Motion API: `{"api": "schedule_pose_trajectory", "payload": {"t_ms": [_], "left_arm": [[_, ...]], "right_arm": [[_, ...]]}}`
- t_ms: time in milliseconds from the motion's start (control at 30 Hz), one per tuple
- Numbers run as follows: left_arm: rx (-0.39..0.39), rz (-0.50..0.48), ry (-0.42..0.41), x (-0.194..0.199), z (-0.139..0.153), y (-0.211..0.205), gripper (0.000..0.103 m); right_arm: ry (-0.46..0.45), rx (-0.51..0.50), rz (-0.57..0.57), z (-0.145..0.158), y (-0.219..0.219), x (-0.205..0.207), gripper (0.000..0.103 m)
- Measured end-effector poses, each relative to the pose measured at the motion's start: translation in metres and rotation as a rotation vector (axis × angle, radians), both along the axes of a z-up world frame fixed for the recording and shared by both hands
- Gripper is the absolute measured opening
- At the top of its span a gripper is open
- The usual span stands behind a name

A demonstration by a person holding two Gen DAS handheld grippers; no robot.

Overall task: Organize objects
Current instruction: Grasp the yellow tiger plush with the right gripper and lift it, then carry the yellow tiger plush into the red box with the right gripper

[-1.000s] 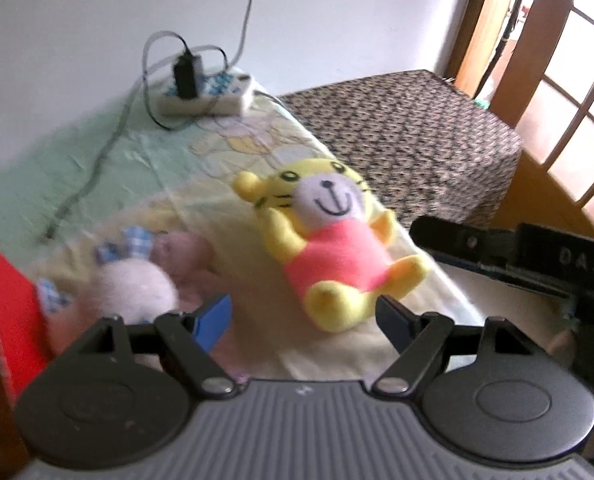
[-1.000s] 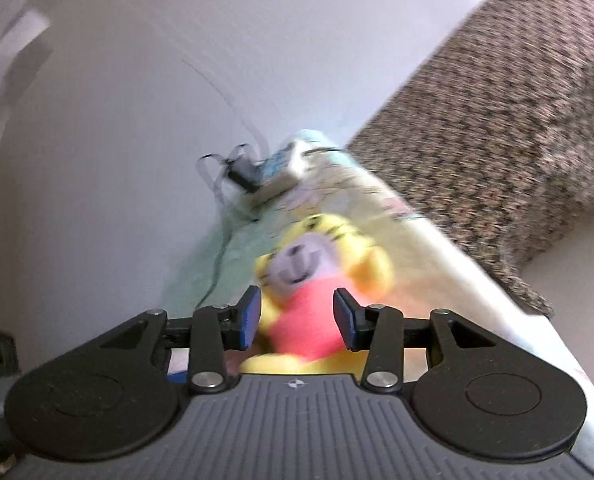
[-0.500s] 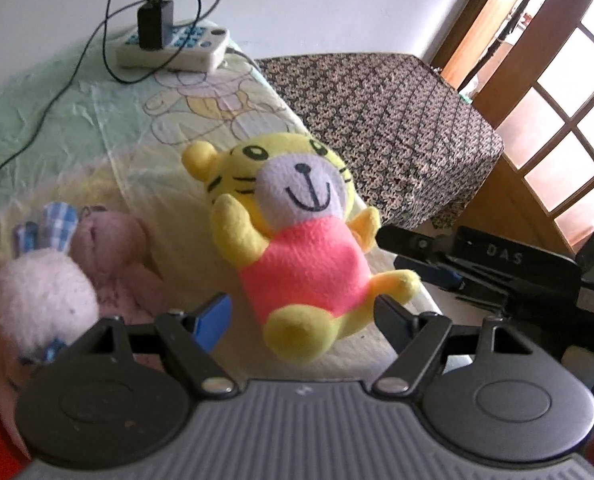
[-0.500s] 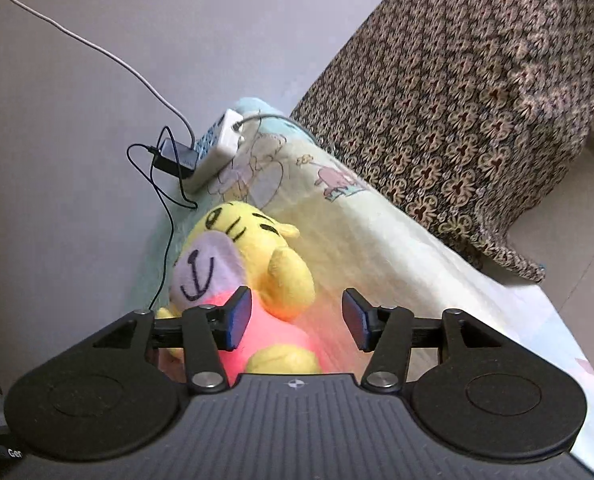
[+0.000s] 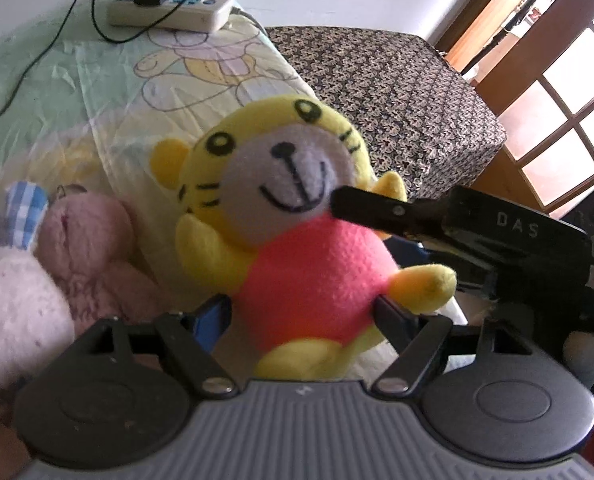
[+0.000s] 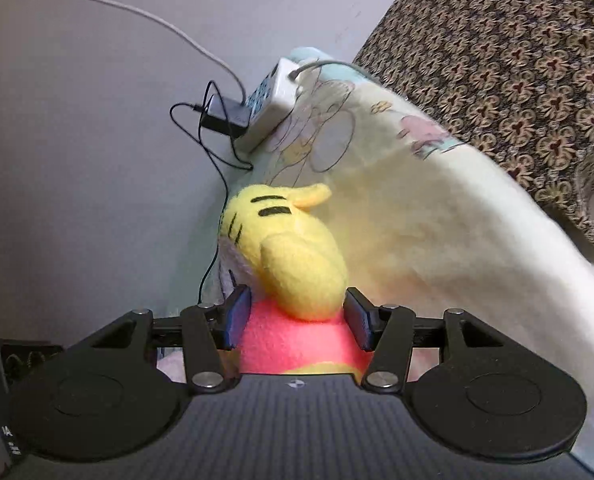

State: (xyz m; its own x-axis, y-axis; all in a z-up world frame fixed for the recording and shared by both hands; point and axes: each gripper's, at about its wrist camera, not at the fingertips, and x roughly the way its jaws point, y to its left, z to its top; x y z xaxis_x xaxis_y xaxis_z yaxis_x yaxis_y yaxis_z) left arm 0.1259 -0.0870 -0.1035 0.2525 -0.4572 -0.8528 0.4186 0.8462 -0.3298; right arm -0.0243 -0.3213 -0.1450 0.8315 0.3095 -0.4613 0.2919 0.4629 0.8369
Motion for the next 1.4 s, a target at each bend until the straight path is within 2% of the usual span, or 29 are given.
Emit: {"api": "schedule_pose_trajectory", "payload": {"t_ms": [200,467,800,1133,1400], "left_arm": [[-0.038,0.011,0.036,0.003,-0.005,0.007,0.082],[-0.064,-0.020,0.009,-0.014,0.010,0.004,0.081],[-0.100,-0.054,-0.106,-0.058,0.053,0.016,0.081],[-0.132,-0.019,-0.225,-0.098,0.087,0.065,0.081],[-0.158,0.078,-0.271,-0.119,0.104,0.134,0.081]], "right_arm": [[-0.024,-0.015,0.008,0.010,0.005,-0.012,0.043],[-0.067,-0.036,-0.017,0.035,0.013,-0.040,0.041],[-0.164,-0.090,-0.023,0.081,0.048,-0.071,0.041],[-0.218,-0.135,0.066,0.116,0.102,-0.067,0.041],[-0.241,-0.167,0.162,0.137,0.162,-0.037,0.041]]}}
